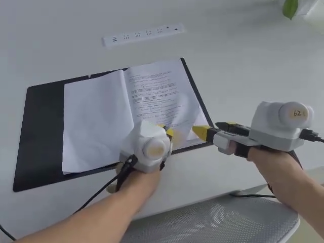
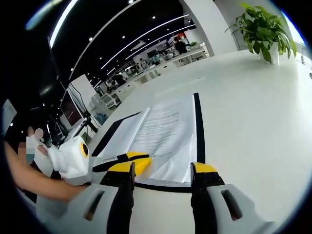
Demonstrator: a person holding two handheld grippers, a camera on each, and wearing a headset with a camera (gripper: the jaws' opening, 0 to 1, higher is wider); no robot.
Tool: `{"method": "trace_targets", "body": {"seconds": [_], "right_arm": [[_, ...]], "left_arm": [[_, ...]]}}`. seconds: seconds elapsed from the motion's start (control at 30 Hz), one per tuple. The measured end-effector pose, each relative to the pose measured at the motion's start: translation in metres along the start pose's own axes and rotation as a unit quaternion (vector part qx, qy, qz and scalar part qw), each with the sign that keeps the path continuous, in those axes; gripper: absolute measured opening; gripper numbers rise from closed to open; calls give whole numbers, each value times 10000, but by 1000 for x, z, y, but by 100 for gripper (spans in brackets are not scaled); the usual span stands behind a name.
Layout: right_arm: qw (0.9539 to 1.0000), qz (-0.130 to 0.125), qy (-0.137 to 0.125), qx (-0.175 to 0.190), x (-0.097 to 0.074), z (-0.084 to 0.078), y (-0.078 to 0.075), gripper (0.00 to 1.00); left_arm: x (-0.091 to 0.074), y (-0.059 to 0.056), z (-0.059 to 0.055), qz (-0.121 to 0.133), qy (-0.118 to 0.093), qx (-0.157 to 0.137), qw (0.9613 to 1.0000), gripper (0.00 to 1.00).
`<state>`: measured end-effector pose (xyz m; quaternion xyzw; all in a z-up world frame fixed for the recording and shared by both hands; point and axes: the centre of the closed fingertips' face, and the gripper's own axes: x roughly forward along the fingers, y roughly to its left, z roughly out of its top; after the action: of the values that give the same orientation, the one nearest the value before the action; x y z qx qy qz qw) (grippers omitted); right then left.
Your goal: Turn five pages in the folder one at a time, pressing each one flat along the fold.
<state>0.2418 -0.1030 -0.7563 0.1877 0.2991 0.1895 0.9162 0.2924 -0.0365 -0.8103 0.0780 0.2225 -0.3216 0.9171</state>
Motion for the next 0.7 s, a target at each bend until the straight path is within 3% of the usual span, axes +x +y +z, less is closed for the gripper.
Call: {"method": "trace_targets", "body": {"seconds": [0.07, 0.17, 0.33, 0.7], "right_arm": [[10000, 34, 27, -17, 1, -1, 1, 44], [9999, 44, 101, -50, 3, -6, -1, 43], [9998, 68, 164, 68, 5, -9, -4, 39], [9992, 0, 383, 142, 9, -20, -11, 30]], "left_arm": [[0, -5, -1, -108, 56, -322, 9994, 1], [0, 0, 0, -10, 15, -412, 9991, 0], [1, -1, 0, -69, 24, -231, 9997, 0], [1, 0, 1, -63, 24, -261, 9996, 1]]}}
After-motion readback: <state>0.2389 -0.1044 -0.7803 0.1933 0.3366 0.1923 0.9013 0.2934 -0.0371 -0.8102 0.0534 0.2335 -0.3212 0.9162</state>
